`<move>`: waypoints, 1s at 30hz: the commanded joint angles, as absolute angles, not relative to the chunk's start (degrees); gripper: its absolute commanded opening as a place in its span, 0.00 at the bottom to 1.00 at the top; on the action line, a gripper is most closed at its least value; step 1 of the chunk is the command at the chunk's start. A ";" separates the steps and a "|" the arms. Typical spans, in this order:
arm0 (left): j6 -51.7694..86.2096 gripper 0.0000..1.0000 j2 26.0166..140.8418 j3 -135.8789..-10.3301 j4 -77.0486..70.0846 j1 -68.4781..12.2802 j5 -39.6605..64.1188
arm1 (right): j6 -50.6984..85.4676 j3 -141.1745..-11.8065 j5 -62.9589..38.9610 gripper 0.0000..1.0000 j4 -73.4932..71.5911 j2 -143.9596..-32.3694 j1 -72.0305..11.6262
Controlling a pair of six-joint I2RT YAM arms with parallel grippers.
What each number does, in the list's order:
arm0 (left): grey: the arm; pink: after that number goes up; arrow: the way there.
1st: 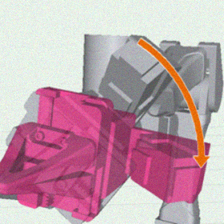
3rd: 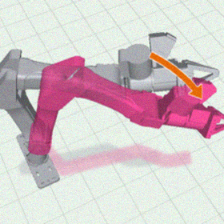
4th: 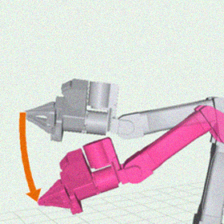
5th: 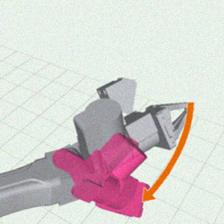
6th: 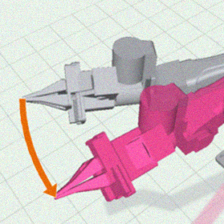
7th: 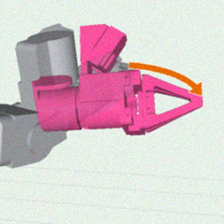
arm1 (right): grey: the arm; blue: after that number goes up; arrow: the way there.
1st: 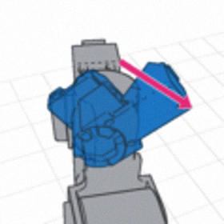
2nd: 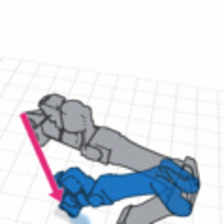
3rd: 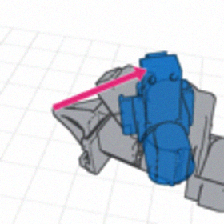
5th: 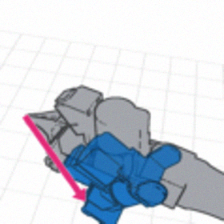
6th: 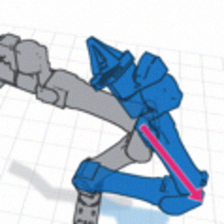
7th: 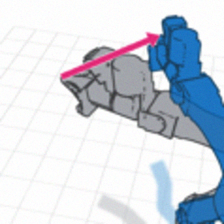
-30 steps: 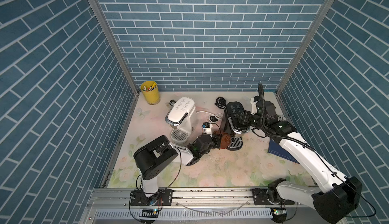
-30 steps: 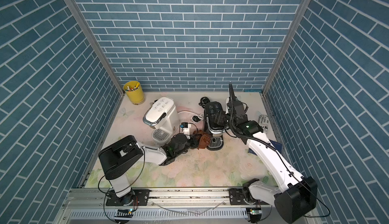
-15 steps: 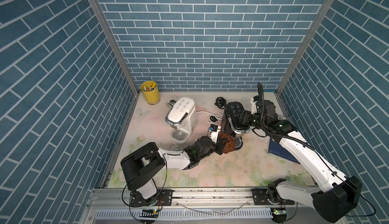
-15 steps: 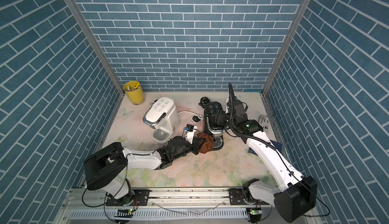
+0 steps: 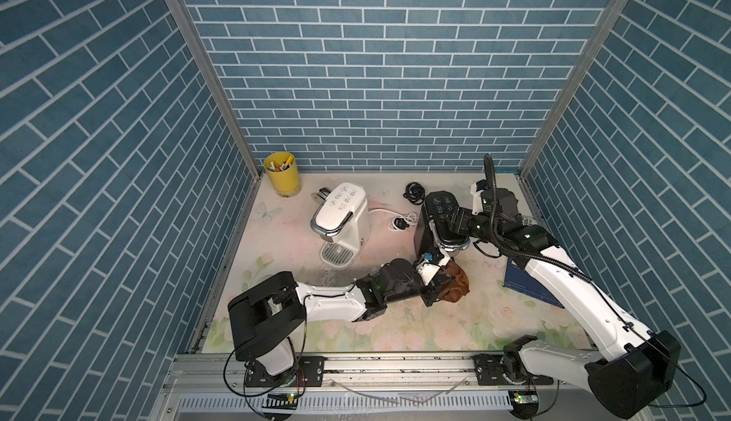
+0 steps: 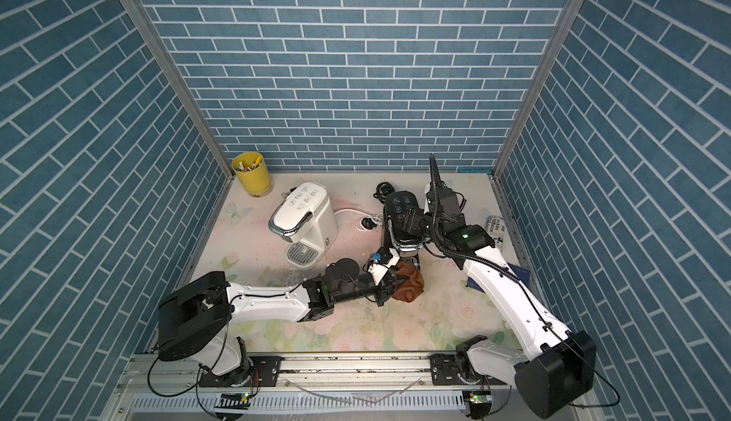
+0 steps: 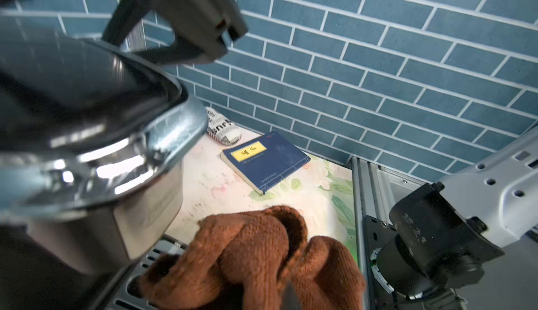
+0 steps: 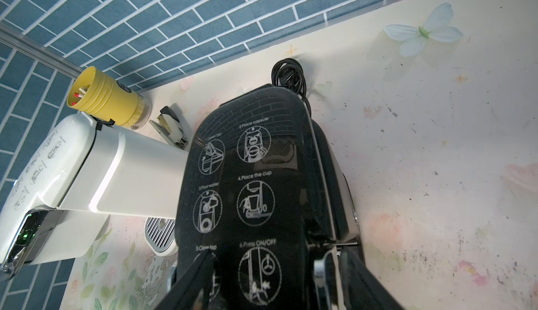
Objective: Wipe the surface of a coffee machine
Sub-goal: Wipe the dirt from the surface of the coffee machine.
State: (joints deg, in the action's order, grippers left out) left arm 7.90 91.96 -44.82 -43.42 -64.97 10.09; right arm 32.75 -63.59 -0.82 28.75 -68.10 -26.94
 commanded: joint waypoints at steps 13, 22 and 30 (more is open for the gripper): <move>-8.48 0.00 98.23 -43.52 -52.98 -65.65 -5.41 | 30.32 -60.99 -0.73 0.67 39.42 -70.14 -26.74; -10.96 0.00 94.11 -41.08 -55.63 -65.75 -6.33 | 30.32 -60.84 -0.62 0.67 39.37 -70.39 -26.81; -9.27 0.00 90.16 -40.64 -56.92 -65.67 -9.73 | 30.41 -61.08 -0.93 0.67 38.90 -70.85 -26.80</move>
